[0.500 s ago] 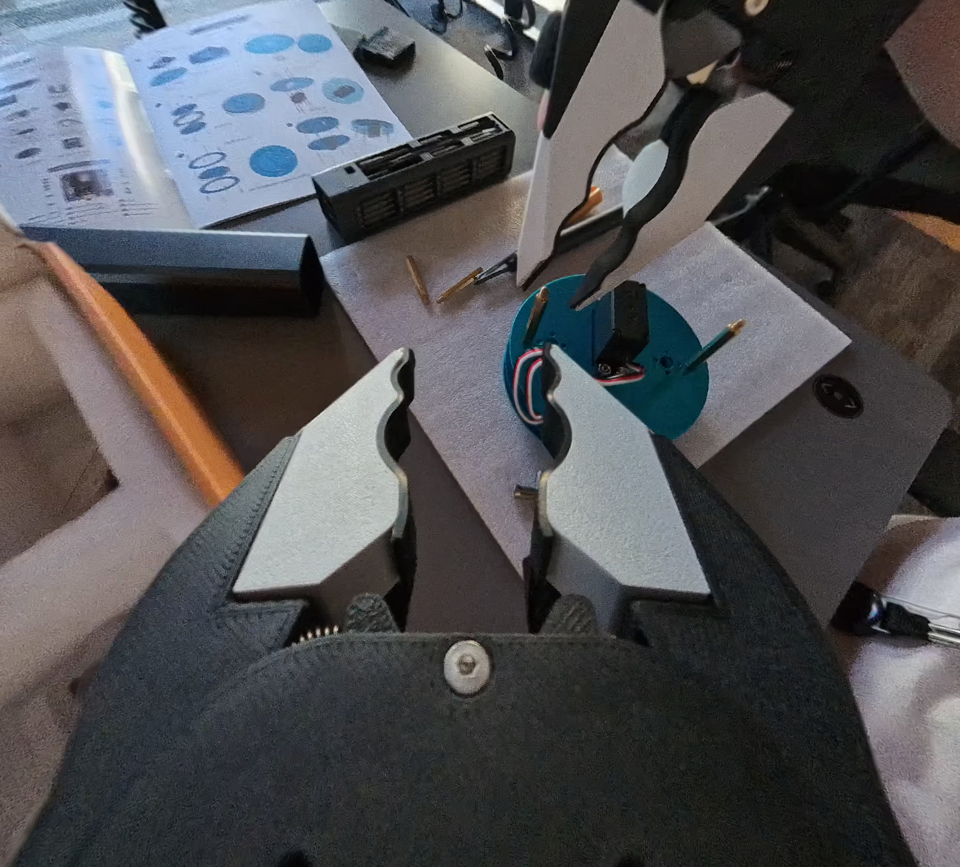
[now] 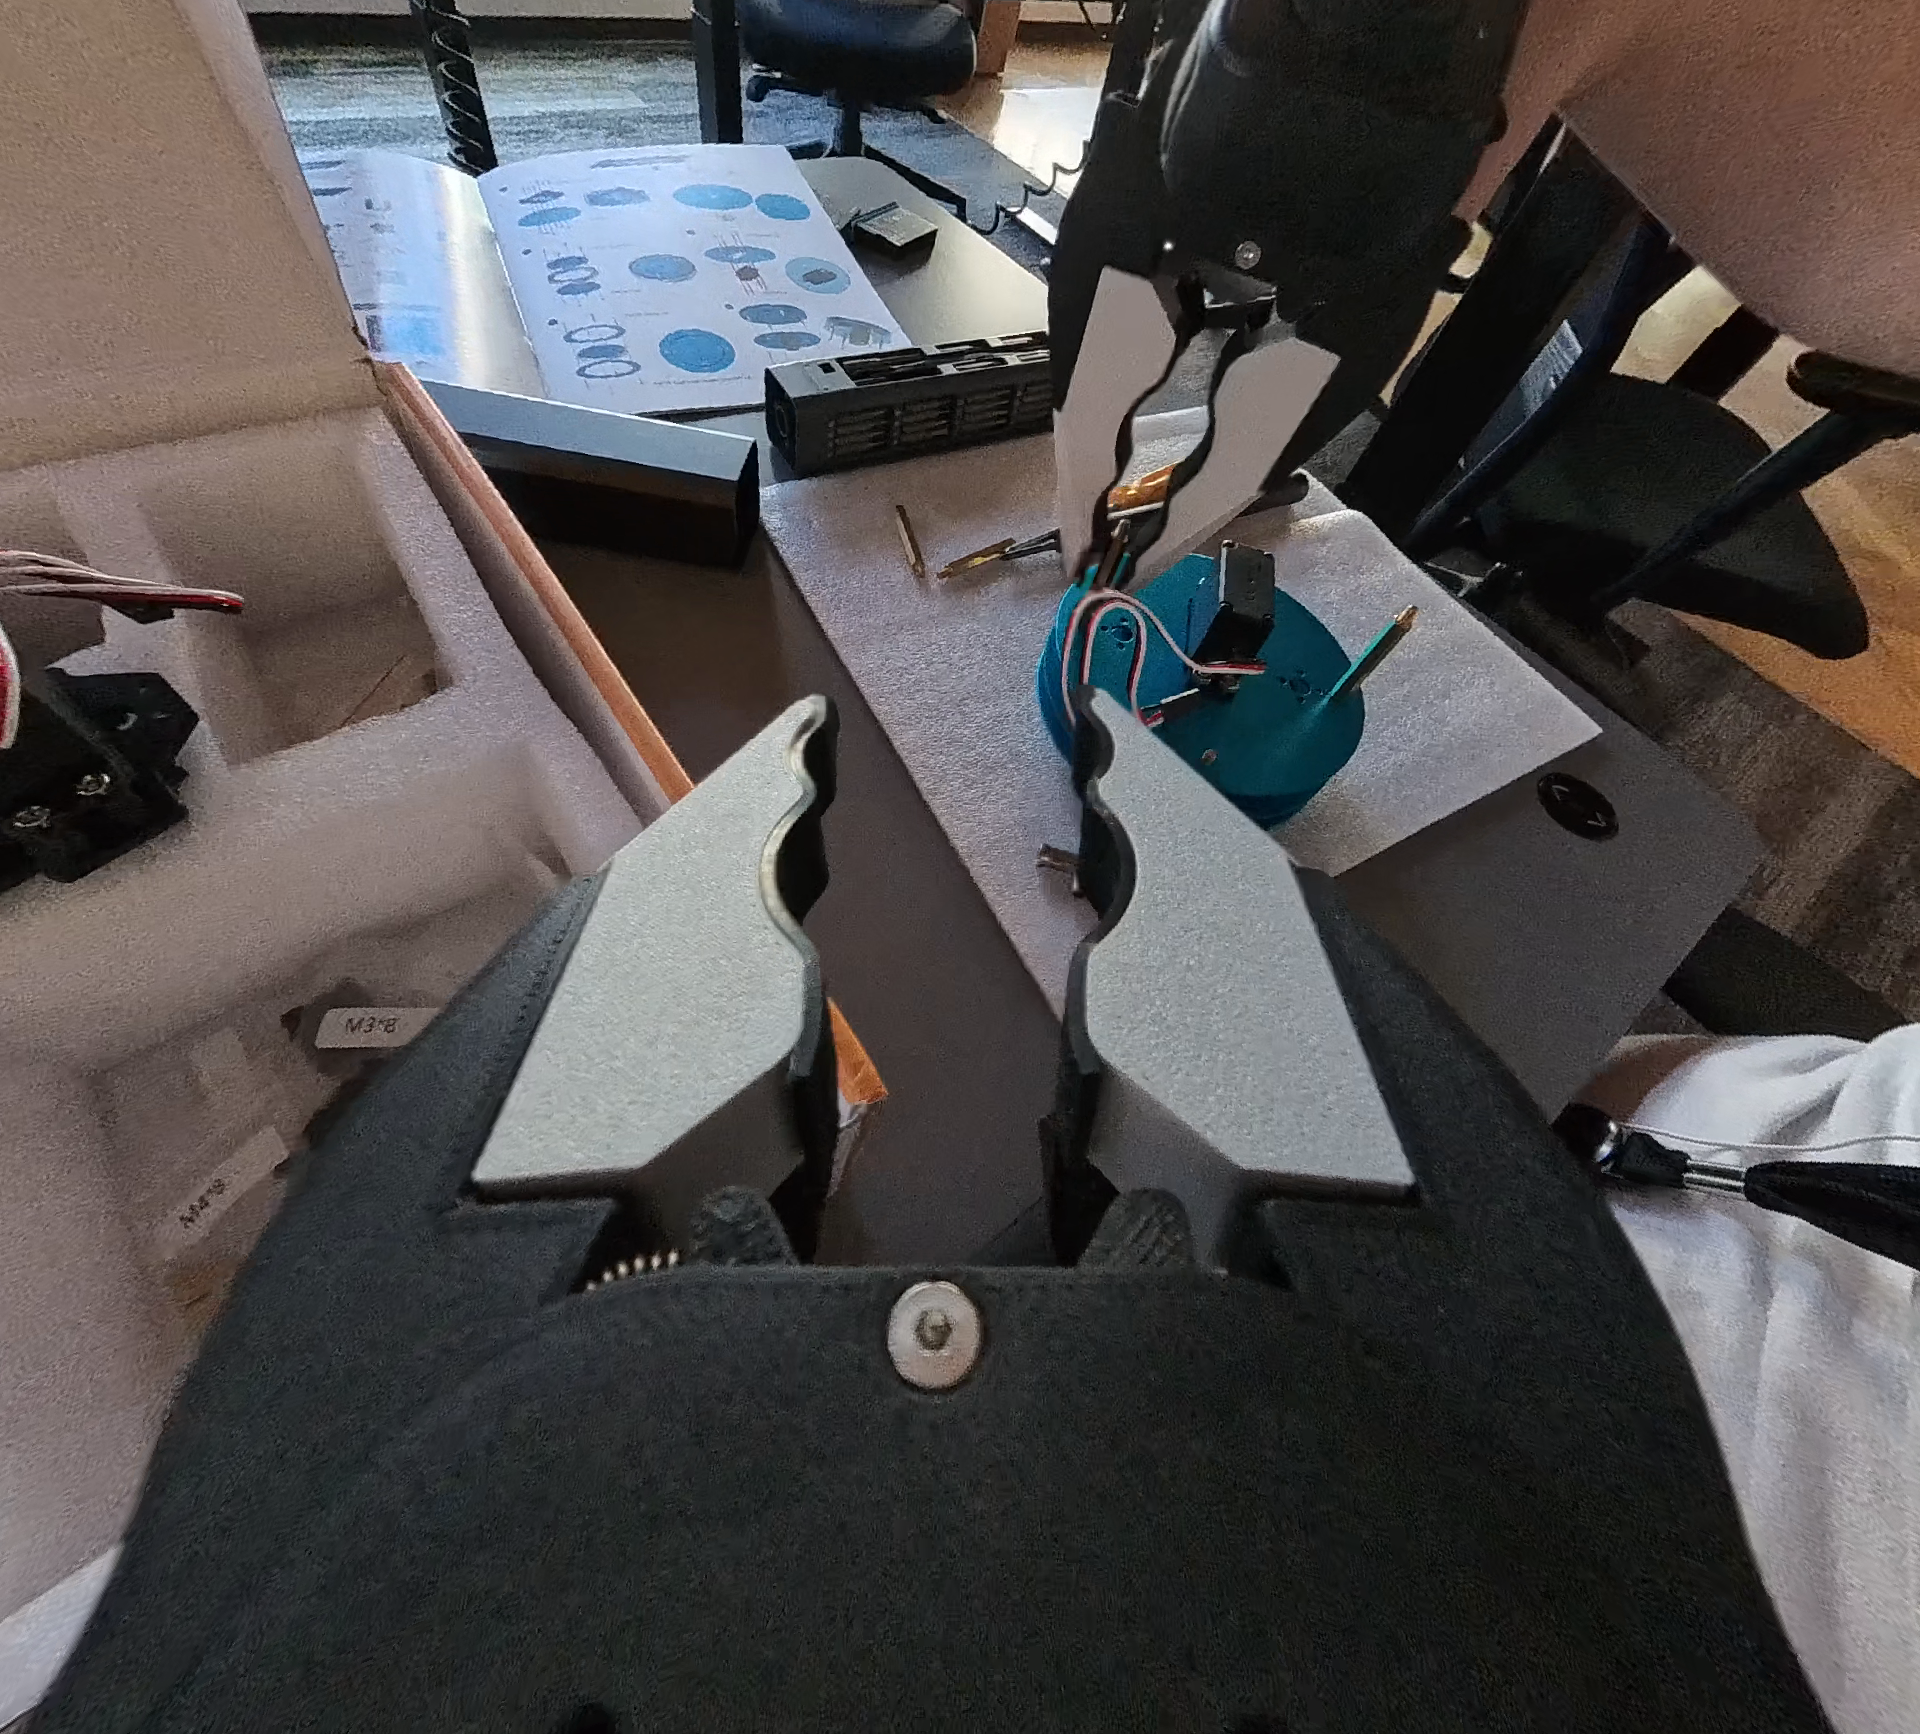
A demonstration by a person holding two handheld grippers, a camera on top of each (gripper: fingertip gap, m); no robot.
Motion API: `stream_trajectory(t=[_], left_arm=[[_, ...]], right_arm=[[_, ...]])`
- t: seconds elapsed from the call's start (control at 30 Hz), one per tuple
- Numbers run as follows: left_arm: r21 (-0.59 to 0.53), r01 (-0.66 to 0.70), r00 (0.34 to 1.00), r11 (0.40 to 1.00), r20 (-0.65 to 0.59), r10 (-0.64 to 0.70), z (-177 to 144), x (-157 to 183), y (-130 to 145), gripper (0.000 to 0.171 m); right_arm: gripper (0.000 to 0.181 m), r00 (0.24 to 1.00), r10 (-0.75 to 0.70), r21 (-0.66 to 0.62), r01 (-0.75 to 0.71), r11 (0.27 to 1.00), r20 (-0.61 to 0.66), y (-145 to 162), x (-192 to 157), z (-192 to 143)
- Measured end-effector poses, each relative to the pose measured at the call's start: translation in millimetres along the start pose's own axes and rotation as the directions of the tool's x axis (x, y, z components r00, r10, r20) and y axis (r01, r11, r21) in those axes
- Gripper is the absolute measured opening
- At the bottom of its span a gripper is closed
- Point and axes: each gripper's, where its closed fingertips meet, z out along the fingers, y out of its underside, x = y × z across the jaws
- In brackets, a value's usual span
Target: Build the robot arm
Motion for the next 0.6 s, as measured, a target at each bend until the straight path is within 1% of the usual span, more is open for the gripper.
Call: stream_trajectory(t=[0.1, 0.13, 0.2, 0.3, 0.4, 0.43, 0.5, 0.6], left_arm=[[0.000, -0.003, 1.000, 1.000, -0.010, 0.003, 1.0, 2.6, 1.4, 0.044], [-0.001, -0.005, 1.000, 1.000, -0.012, 0.005, 1.1, 3.4, 1.9, 0.045], [-0.003, -0.007, 1.000, 1.000, -0.013, 0.007, 0.7, 4.0, 2.9, 0.044], [-0.008, 0.000, 1.000, 1.000, -0.012, 0.000, -0.4, 3.1, 5.6, 0.044], [-0.009, 0.009, 1.000, 1.000, -0.013, -0.009, -1.6, 3.1, 8.0, 0.044], [-0.009, 0.012, 1.000, 1.000, -0.016, -0.012, -1.9, 3.8, 8.9, 0.044], [-0.008, 0.017, 1.000, 1.000, -0.023, -0.017, -2.0, 5.7, 10.0, 0.044], [-0.007, 0.019, 0.999, 1.000, -0.033, -0.020, -1.5, 8.7, 11.1, 0.044]], right_arm=[[0.012, 1.000, -0.020, -0.031, 0.020, 0.999, -0.018, 4.6, 1.2, 2.6], [0.005, 1.000, -0.023, -0.019, 0.023, 1.000, -0.008, 2.6, -0.6, 3.2], [0.005, 1.000, -0.004, -0.008, 0.004, 1.000, -0.003, 1.9, -0.9, 3.4], [0.004, 0.992, 0.123, 0.016, -0.123, 0.992, 0.043, 2.1, -1.5, 3.5], [0.004, 0.956, 0.287, 0.025, -0.289, 0.957, 0.066, 3.6, -0.7, 4.8], [0.005, 0.944, 0.321, 0.028, -0.324, 0.946, 0.072, 3.3, -1.5, 4.3], [0.005, 0.948, 0.312, 0.052, -0.315, 0.948, 0.060, 1.4, -1.9, 3.5], [0.009, 0.978, 0.208, 0.061, -0.206, 0.977, -0.018, 3.8, 0.2, 4.6]])
